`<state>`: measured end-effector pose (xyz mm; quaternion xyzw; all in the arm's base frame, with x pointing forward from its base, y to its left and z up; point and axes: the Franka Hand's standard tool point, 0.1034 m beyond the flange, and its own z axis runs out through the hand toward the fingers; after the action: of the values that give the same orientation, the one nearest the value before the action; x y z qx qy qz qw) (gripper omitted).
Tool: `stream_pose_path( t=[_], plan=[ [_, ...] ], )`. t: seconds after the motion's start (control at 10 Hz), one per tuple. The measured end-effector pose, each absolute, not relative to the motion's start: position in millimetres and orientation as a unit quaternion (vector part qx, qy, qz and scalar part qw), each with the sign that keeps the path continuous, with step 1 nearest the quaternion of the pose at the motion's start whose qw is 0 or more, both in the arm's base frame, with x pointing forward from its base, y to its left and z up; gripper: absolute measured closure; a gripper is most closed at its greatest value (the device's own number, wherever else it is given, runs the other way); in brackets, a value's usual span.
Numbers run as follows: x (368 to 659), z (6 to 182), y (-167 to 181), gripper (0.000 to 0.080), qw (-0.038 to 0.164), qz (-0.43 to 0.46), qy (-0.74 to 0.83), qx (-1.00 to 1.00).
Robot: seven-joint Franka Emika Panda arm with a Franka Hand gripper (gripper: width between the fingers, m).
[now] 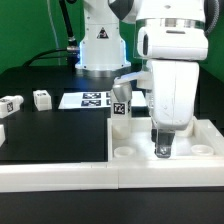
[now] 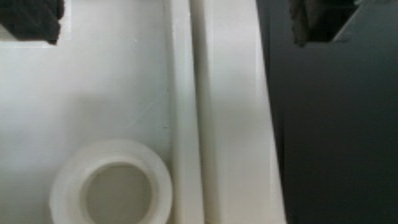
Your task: Assemble square table
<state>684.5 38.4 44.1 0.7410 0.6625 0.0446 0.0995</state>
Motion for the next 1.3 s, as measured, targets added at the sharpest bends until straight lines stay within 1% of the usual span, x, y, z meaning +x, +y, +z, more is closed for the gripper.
stream_pose_path(
  t=[0.4,0.5,0.7,0.8,0.9,1.0,1.3],
  plan=[
    [684.5,44.1,37.8,0.0150,0.100,0.045,0.662,0.741],
    [685.6,47.5,34.0,0.0150,0.100,0.043,0.662,0.741],
    [684.3,91.4,2.2,0.0150,0.105,0.027,0.650,0.752],
    [681.6,105.3,-16.1,0.0150,0.107,0.021,0.653,0.750],
    [681.7,116.2,-26.0,0.0150,0.107,0.018,0.646,0.756],
    [685.1,121.5,-26.2,0.0150,0.107,0.025,0.613,0.782],
    [683.4,118.1,-25.6,0.0150,0.103,0.033,0.536,0.837]
  ],
)
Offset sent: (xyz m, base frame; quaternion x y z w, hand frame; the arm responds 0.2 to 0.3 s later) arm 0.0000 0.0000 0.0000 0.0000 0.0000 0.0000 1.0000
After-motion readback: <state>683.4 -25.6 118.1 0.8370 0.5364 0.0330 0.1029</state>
